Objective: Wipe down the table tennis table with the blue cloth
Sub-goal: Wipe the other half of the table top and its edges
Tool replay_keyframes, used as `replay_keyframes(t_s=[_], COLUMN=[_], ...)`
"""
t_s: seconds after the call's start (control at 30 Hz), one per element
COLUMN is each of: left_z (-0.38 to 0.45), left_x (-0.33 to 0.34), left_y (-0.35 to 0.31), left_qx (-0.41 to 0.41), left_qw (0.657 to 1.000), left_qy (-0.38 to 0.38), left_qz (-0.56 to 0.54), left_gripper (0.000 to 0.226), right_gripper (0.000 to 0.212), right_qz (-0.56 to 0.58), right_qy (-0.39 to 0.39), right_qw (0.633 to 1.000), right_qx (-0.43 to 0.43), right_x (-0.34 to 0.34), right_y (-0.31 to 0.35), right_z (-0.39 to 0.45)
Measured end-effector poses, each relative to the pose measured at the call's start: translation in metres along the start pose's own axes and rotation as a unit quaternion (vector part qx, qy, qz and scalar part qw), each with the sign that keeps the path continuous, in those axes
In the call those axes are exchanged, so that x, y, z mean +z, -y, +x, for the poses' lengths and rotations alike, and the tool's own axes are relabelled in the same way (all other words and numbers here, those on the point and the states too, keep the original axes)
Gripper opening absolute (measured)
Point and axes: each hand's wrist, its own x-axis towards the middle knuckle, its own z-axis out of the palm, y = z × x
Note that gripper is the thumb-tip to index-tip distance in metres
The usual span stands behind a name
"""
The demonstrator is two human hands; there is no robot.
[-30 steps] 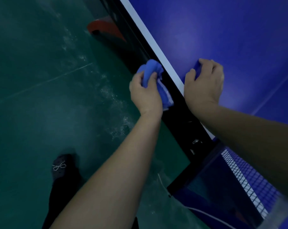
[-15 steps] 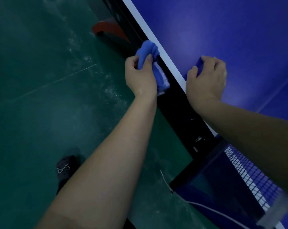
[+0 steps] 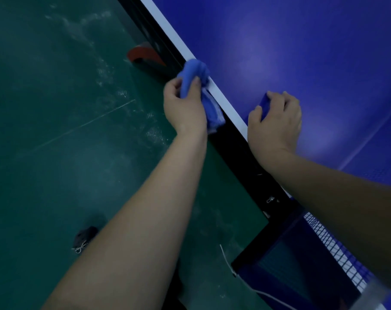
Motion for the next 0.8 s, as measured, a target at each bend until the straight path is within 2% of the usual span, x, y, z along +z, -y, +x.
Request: replay_keyframes(t_s=[0.1, 0.2, 0.3, 0.4, 0.5, 0.57, 0.67, 0.8], left_z=[-0.037, -0.033, -0.007, 0.035, 0.063, 0.054, 0.007, -0.023], left_x=[0.0, 0.018, 0.038, 0.04, 0.024, 0.013, -0.001, -0.008], left_y=[0.017, 0.007, -0.016, -0.032, -0.029, -0.008, 0.043, 0.062], left_qx=[0.028, 0.112, 0.109, 0.093, 0.038, -0.011, -0.056, -0.076], left_qw=[0.997, 0.977, 0.963, 0.979, 0.996, 0.999, 0.998, 0.993], left_qy=[0.037, 0.035, 0.031, -0.026, -0.063, -0.039, 0.029, 0.084], left_qz=[0.057, 0.177, 0.244, 0.179, 0.045, 0.0, 0.018, 0.017], left_gripper=[0.016, 0.011, 0.02, 0.015, 0.015, 0.016, 0.013, 0.01], right_gripper=[0.045, 0.045, 0.044, 0.043, 0.043, 0.043, 0.044, 0.044], right_qz=[-0.002, 0.003, 0.009, 0.01, 0.006, 0.002, 0.003, 0.001], right_qy=[-0.003, -0.005, -0.008, -0.003, -0.003, 0.001, 0.003, 0.005], right_qw=[1.0, 1.0, 1.0, 1.0, 1.0, 1.0, 1.0, 1.0], right_qx=[-0.002, -0.002, 0.001, -0.001, -0.003, -0.002, 0.0, -0.003], right_x=[0.0, 0.001, 0.001, 0.001, 0.001, 0.0, 0.0, 0.0], right_y=[0.0, 0.001, 0.0, -0.001, -0.001, 0.001, 0.002, 0.003], right_z=[-0.001, -0.001, -0.001, -0.002, -0.002, -0.002, -0.002, -0.003])
